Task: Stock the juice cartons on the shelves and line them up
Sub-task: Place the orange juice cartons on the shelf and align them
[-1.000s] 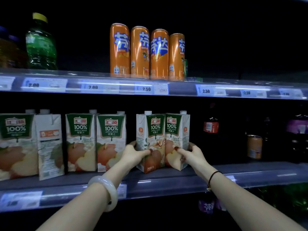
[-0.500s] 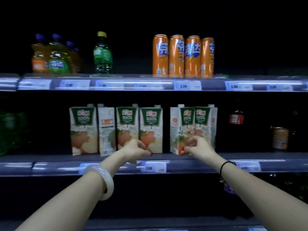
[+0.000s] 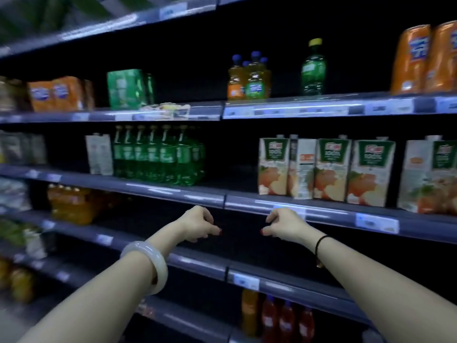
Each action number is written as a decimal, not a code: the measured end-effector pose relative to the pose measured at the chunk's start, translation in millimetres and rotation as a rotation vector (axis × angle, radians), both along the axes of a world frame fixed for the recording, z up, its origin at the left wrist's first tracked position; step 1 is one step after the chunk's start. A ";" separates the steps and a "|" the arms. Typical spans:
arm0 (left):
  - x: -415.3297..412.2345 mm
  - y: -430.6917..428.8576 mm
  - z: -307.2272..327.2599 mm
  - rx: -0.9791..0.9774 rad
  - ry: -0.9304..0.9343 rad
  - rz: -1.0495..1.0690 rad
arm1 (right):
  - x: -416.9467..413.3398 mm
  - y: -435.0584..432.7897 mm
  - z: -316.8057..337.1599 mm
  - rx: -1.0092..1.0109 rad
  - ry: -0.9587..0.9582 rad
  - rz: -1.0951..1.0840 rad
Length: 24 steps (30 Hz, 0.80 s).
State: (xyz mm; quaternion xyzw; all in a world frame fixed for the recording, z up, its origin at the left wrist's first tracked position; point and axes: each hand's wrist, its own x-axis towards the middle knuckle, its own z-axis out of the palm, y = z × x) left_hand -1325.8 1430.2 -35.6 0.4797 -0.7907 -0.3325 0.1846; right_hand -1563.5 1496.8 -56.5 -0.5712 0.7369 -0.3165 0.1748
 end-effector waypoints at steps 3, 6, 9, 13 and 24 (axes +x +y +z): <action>65.5 -12.2 -3.1 0.004 -0.007 0.058 | 66.3 -32.6 1.4 0.028 -0.008 0.109; 127.5 -29.2 -8.5 0.018 -0.022 0.157 | 127.9 -69.9 0.2 0.036 0.028 0.219; 187.5 -50.8 -13.6 0.011 -0.046 0.242 | 188.5 -109.7 2.2 0.047 0.069 0.319; 261.6 -91.9 -16.0 0.000 -0.061 0.333 | 264.8 -170.8 6.6 0.040 0.077 0.436; 438.7 -249.9 18.0 -0.126 -0.112 0.589 | 454.0 -383.7 29.4 -0.041 -0.016 0.661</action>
